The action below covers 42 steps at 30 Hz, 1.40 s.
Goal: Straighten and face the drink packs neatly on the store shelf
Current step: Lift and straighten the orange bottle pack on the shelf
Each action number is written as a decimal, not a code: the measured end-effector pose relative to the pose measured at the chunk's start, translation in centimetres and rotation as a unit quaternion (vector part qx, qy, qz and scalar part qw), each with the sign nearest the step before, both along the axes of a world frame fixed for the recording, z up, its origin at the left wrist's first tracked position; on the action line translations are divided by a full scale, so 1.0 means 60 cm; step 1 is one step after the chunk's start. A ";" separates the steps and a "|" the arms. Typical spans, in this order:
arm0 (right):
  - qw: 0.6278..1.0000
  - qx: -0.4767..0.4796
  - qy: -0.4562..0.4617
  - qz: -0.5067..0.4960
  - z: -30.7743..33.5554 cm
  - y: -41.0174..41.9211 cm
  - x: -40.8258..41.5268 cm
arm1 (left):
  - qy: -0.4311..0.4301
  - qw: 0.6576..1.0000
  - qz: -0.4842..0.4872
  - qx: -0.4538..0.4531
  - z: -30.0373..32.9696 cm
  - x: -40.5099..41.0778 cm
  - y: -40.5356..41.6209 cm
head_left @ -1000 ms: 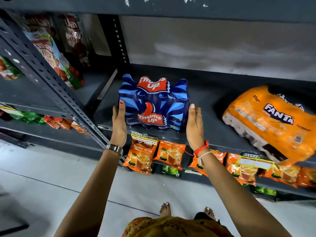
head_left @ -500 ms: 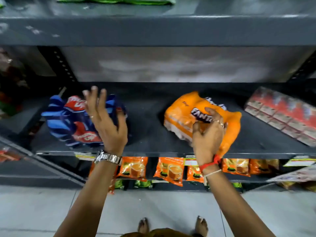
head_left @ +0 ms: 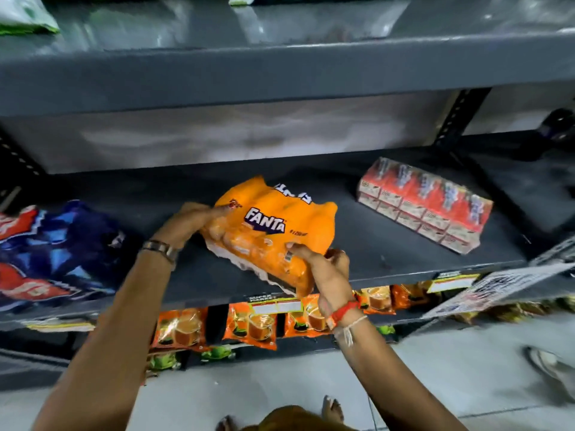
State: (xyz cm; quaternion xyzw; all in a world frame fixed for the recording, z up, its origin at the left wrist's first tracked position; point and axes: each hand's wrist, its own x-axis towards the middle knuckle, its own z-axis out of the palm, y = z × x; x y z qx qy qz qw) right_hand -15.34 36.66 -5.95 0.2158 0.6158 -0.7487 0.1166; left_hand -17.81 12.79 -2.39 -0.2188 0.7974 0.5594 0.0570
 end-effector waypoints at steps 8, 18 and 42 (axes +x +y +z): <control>0.957 0.098 0.192 0.193 0.002 0.050 -0.094 | 0.084 0.992 0.056 0.076 -0.017 0.026 0.012; 0.877 0.232 0.291 0.304 -0.021 0.087 -0.160 | 0.149 0.971 0.181 -0.052 -0.084 0.068 0.093; 0.891 0.058 0.216 0.395 -0.028 0.024 -0.036 | -0.041 0.999 -0.020 0.007 0.119 -0.068 0.073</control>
